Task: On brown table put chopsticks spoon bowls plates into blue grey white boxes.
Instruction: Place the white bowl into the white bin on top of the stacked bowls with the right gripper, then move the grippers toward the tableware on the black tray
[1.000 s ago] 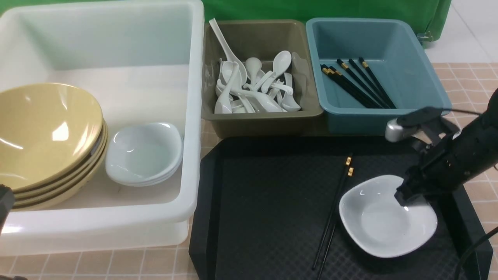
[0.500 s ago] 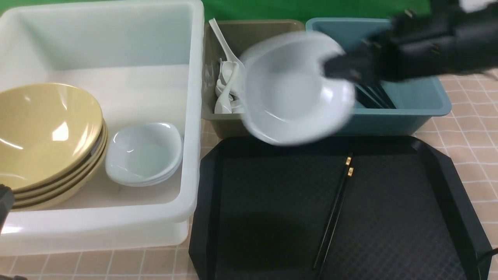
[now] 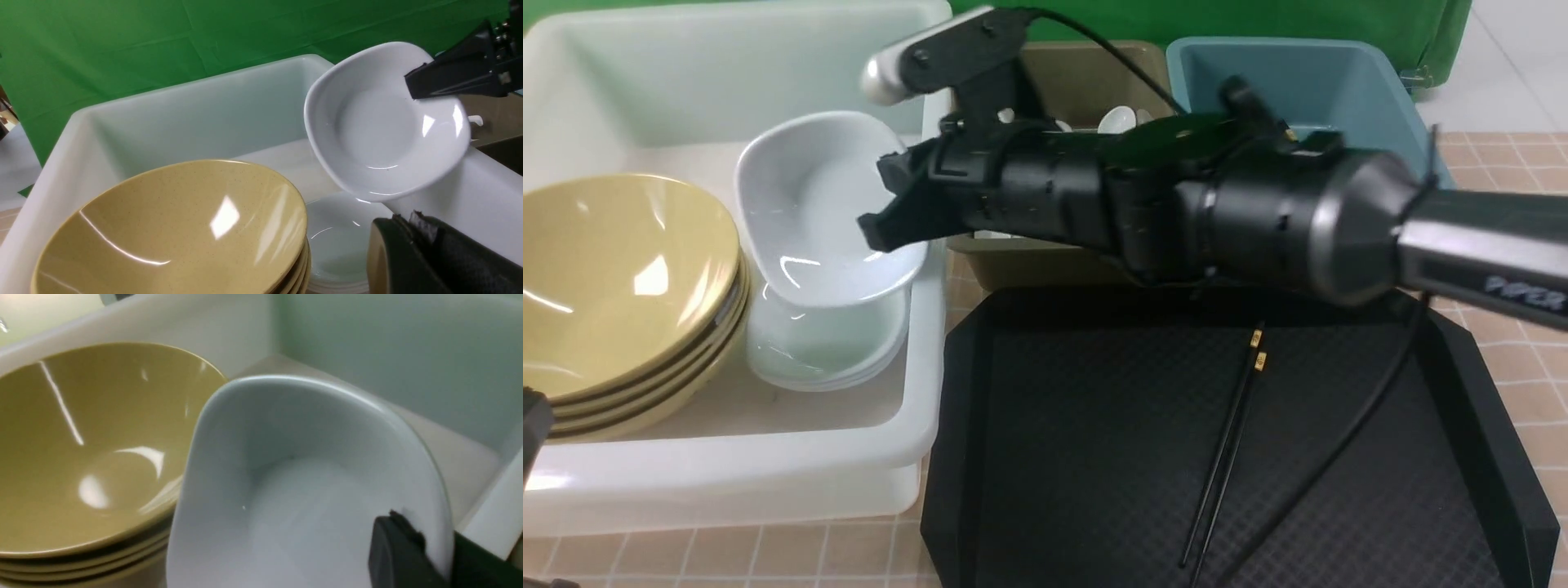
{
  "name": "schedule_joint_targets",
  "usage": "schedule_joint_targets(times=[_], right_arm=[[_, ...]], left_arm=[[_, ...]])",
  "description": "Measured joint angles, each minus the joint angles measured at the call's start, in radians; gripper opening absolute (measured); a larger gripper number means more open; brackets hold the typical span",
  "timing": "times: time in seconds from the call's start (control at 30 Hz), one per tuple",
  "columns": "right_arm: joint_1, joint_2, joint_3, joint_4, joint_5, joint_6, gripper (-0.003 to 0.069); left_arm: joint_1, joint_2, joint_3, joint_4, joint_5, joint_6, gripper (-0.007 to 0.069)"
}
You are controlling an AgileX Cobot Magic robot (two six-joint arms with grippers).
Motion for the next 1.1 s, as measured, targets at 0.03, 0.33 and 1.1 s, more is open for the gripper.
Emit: schedule_joint_targets(times=[0.03,0.33,1.1], right_arm=[[0.004,0.005,-0.006,-0.001,-0.010,-0.010,0.0069],[0.031,0.070,-0.022,-0.003,-0.034,-0.042,0.0207],[-0.200,-0.402,0.325,-0.375,0.414,0.223,0.0080]], left_arm=[[0.000,0.000,0.000,0.000,0.001,0.000,0.0001],[0.000,0.000,0.000,0.000,0.002,0.000,0.0001],[0.000,0.000,0.000,0.000,0.003,0.000,0.0001]])
